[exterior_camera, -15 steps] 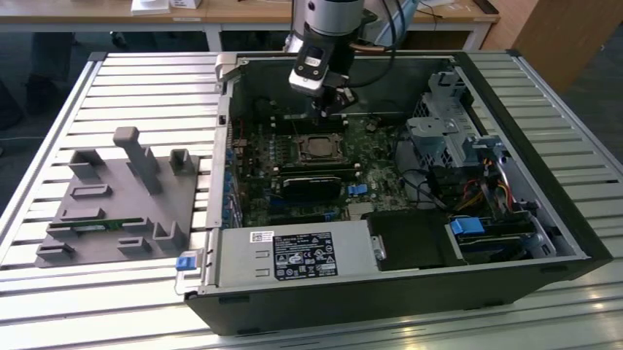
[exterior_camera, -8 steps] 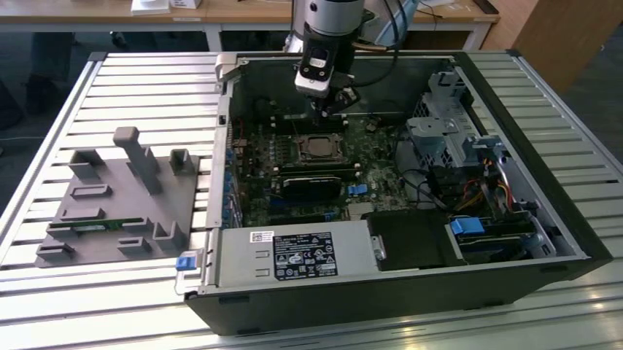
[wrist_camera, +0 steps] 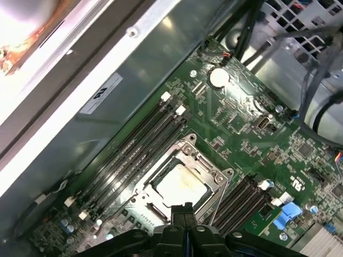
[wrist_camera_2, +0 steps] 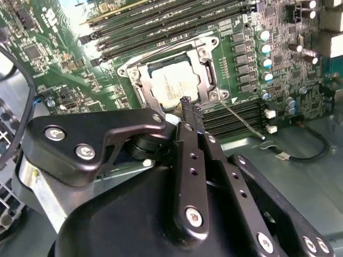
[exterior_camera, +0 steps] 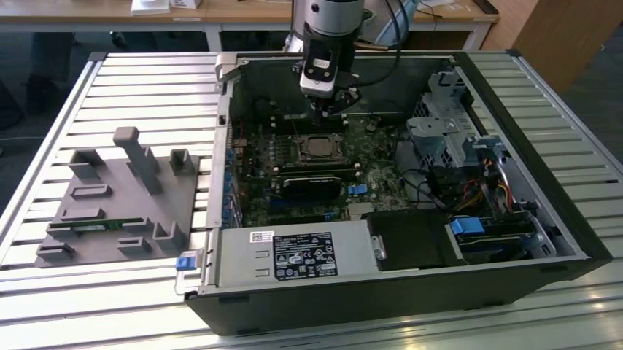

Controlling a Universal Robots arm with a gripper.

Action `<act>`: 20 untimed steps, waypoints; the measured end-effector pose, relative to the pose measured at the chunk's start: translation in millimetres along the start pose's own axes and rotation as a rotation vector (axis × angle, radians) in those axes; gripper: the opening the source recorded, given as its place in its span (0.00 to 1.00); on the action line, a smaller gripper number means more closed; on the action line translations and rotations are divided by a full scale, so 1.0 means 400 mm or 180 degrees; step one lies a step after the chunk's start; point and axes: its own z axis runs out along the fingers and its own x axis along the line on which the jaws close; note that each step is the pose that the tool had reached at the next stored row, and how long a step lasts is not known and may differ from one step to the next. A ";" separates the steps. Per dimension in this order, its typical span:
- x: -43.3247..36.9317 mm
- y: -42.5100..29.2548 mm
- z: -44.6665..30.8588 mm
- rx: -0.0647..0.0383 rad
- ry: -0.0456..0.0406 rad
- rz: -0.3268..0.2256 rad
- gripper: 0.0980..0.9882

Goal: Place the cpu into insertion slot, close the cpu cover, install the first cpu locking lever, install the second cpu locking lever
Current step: 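Install the first cpu locking lever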

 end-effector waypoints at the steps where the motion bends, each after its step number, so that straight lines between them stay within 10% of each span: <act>1: 0.000 0.000 0.000 0.0000 0.0000 -0.0036 0.01; 20: 0.000 0.000 0.000 0.0012 -0.0001 -0.0962 0.01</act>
